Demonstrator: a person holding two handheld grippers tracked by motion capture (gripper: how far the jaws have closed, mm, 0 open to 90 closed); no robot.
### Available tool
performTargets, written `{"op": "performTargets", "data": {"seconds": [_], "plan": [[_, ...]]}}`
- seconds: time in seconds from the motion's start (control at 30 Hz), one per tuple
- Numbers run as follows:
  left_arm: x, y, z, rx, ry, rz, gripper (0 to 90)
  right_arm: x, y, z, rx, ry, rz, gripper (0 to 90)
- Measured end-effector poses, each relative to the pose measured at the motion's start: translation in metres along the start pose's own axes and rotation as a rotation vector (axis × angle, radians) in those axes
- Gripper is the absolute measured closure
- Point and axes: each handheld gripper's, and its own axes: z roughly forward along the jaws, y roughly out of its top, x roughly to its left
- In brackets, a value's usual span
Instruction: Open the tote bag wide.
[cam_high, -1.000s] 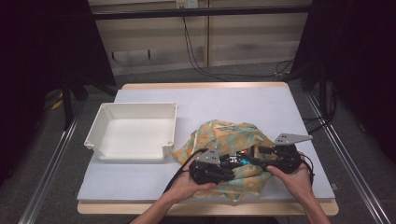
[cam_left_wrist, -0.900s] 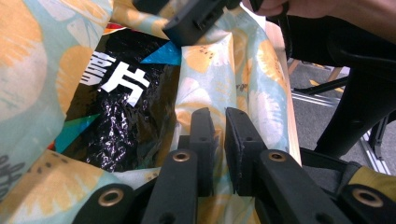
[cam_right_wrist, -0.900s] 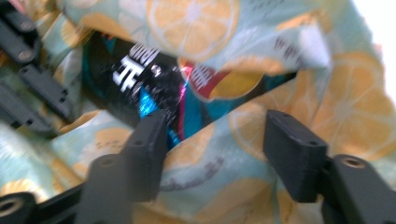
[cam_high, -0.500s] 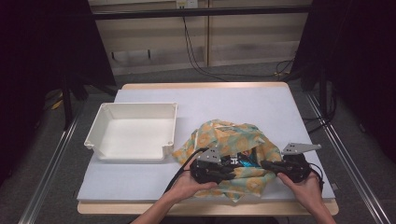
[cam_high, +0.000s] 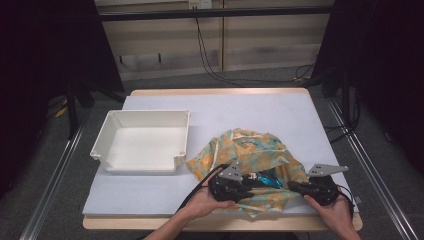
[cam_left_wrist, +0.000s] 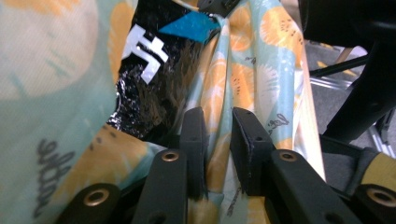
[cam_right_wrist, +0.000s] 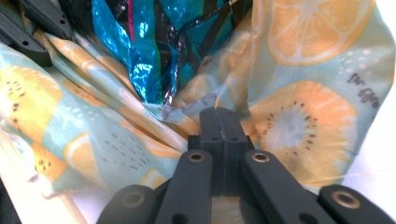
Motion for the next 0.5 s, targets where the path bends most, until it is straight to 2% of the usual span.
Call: {"op": "performTargets", "data": {"seconds": [0.07, 0.1, 0.2, 0.3, 0.33, 0.37, 0.5], "plan": [[-0.0018, 0.0000, 0.0004, 0.007, 0.002, -0.008, 73.7, 0.0006, -0.0003, -0.0009, 0.005, -0.004, 0.001, 90.0], [-0.0016, 0.0002, 0.0004, 0.011, 0.001, 0.002, 73.7, 0.0017, -0.0014, -0.0020, 0.008, -0.007, -0.006, 90.0], [-0.0023, -0.0009, 0.0028, -0.010, -0.005, -0.009, 70.7, 0.0037, -0.0045, -0.0045, 0.004, -0.017, -0.020, 90.0], [-0.0012, -0.0001, 0.0026, 0.021, 0.013, 0.000, 69.8, 0.0067, -0.0069, -0.0053, -0.001, -0.033, -0.027, 90.0], [-0.0015, -0.0005, 0.0034, 0.009, 0.014, -0.003, 69.4, 0.0071, -0.0070, -0.0050, -0.004, -0.035, -0.034, 90.0], [-0.0011, 0.0000, 0.0027, 0.017, 0.016, 0.002, 69.4, 0.0071, -0.0070, -0.0050, -0.004, -0.035, -0.034, 90.0], [-0.0008, 0.0016, -0.0007, -0.028, 0.001, -0.025, 67.5, 0.0039, -0.0045, -0.0015, -0.024, -0.012, -0.011, 90.0]]}}
